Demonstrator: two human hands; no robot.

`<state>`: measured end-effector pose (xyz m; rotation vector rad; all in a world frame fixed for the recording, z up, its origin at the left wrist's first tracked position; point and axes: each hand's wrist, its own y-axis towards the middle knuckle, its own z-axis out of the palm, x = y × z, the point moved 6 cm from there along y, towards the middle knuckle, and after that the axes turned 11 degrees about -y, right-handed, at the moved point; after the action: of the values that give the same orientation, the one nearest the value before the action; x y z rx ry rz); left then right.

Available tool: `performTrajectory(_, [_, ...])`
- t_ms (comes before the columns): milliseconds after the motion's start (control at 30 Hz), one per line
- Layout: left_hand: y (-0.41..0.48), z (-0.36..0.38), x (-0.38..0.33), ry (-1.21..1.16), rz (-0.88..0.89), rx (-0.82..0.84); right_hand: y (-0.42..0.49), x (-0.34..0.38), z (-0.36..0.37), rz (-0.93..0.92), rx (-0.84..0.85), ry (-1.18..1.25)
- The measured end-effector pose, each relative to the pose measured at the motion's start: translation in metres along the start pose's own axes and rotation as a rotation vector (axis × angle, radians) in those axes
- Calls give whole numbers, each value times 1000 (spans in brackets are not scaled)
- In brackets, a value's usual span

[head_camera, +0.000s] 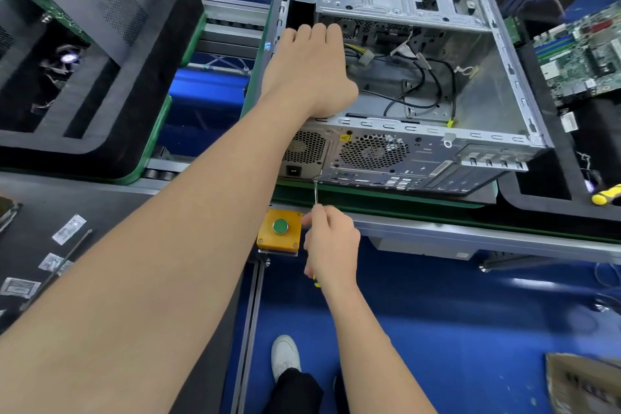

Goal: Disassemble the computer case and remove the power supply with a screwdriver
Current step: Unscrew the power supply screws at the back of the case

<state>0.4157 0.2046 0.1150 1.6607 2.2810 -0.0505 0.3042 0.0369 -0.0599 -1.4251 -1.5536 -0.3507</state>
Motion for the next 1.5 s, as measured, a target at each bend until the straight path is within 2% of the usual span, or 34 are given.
performTrajectory(100, [-4,-1,-1,-46,6,10,2,-7,2,182,234,295])
performTrajectory(267, [-18,-12,-11,-160,142,0,-4,-7,9,224,529,724])
performTrajectory(400, [-39,8,-11,-116,203,273,-19,-7,19,330,799,1082])
performTrajectory(500, [-45,12,-8,-78,265,332,-22,-2,20,399,887,1356])
performTrajectory(567, [-43,12,-8,-79,272,338,-20,-2,20,379,858,1317])
performTrajectory(633, [-42,13,-8,-73,257,337,-16,-6,18,350,780,1149])
performTrajectory(800, [-43,16,-10,-66,239,346,-7,-9,8,130,428,530])
performTrajectory(967, [-44,15,-11,-51,208,348,-8,7,-4,-167,17,-325])
performTrajectory(1067, [-43,15,-11,-38,211,339,-10,10,-3,-189,-136,-577])
performTrajectory(1200, [-43,15,-10,-33,216,323,-13,12,1,-174,-193,-617])
performTrajectory(1300, [-43,14,-10,-31,208,313,-11,10,-3,-174,-165,-443])
performTrajectory(1367, [-43,13,-10,-30,207,305,-8,5,-5,-94,-50,-218])
performTrajectory(1433, [-43,13,-10,-37,206,301,-5,-2,-4,46,110,43])
performTrajectory(1500, [-43,12,-10,-47,207,296,-2,-8,-3,112,288,283])
